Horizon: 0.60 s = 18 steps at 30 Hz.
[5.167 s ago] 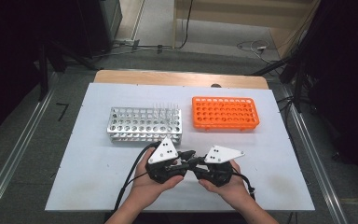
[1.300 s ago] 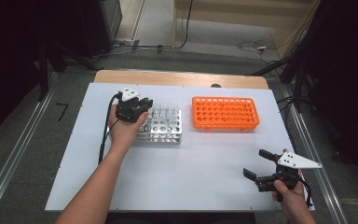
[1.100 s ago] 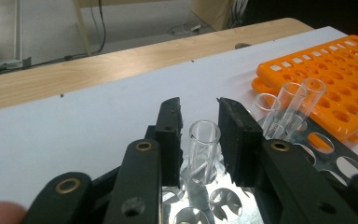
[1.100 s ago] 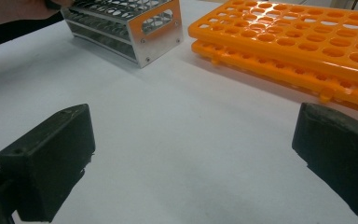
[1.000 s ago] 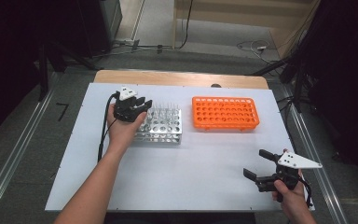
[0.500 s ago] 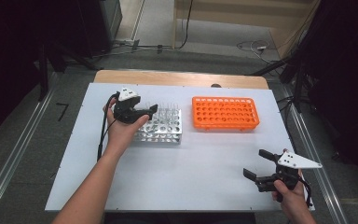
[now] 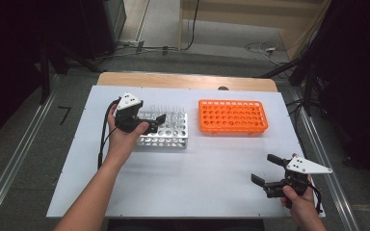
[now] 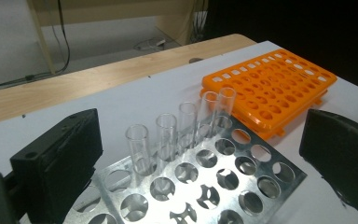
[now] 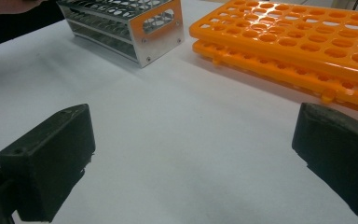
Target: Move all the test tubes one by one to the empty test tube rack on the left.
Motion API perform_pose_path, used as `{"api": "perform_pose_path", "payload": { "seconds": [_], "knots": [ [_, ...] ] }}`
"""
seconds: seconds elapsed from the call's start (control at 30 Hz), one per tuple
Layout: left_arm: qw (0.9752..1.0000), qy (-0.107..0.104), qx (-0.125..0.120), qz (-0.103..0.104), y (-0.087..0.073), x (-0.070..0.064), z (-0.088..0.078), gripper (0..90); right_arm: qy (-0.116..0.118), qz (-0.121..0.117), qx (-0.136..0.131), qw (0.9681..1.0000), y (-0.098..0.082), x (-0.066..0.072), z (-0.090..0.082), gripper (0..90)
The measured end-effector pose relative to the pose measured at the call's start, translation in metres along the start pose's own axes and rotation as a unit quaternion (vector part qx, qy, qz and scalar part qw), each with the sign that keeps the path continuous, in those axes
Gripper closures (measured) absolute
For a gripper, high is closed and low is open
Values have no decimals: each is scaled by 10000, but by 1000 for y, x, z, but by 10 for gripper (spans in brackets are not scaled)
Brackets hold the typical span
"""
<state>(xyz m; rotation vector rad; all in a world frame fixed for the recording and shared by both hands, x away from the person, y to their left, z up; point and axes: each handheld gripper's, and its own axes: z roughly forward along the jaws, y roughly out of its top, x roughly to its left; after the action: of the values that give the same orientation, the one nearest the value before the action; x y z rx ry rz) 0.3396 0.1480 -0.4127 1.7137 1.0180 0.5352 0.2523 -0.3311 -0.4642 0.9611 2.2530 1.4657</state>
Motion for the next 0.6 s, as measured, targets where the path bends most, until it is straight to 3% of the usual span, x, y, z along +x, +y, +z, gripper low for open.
{"api": "perform_pose_path", "payload": {
  "seconds": [0.6],
  "knots": [
    [9998, -64, -104, 139, -16, -21, -38, 0, -8, -26, 32, 10000, 0, 1, 2, 0]
  ]
}}
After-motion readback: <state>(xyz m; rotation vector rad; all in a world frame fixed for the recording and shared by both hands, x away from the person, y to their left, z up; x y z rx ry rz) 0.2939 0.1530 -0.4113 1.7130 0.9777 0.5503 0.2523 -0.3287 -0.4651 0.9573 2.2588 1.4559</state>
